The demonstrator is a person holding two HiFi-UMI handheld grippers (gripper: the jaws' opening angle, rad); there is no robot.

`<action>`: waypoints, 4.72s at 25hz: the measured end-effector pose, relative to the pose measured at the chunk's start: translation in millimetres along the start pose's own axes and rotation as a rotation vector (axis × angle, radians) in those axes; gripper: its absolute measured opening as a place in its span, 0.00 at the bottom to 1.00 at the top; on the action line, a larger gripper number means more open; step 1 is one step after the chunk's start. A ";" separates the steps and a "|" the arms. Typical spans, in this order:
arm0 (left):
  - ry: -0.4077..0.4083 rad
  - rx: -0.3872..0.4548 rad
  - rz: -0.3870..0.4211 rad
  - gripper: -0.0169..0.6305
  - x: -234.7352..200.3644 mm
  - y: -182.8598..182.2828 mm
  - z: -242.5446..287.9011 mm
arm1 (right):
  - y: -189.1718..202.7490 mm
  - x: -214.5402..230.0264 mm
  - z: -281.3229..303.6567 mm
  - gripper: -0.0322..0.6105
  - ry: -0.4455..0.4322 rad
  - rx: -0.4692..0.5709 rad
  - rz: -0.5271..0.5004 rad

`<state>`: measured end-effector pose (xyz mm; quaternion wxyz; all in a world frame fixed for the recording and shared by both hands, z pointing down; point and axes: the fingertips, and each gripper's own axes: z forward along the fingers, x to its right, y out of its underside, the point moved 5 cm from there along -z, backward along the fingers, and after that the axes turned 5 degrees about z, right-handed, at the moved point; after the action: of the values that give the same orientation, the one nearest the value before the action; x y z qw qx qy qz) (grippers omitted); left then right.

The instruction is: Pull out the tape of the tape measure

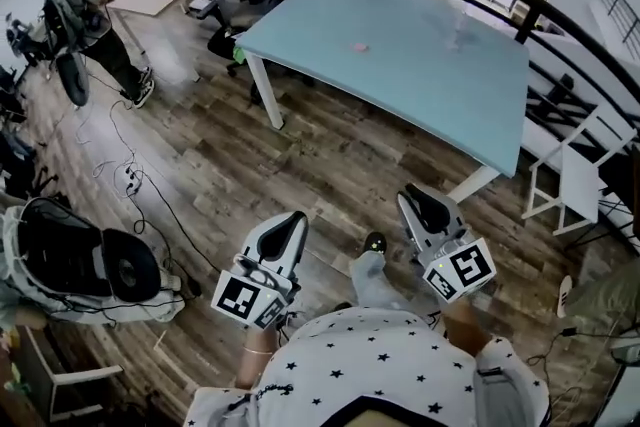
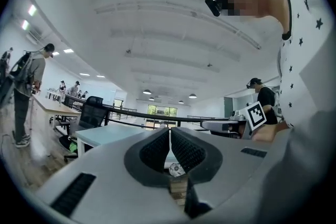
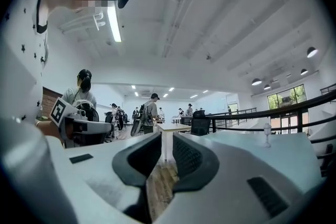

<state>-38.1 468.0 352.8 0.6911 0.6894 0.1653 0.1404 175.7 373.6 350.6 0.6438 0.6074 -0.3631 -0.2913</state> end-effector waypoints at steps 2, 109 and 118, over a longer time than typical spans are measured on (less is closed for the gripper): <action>-0.024 -0.002 0.001 0.08 -11.9 2.3 11.1 | 1.9 12.0 16.9 0.14 -0.021 0.000 0.000; 0.279 -0.230 -0.098 0.08 -467.2 75.6 498.4 | 230.5 409.6 501.8 0.38 0.257 -0.777 0.098; 0.293 -0.240 -0.113 0.08 -457.4 79.0 501.9 | 206.0 403.9 496.6 0.38 0.286 -0.684 0.095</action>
<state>-237.9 -179.3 445.2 0.7436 0.5639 0.2849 0.2188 -16.8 -220.2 600.4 0.8664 0.3742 -0.1790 -0.2780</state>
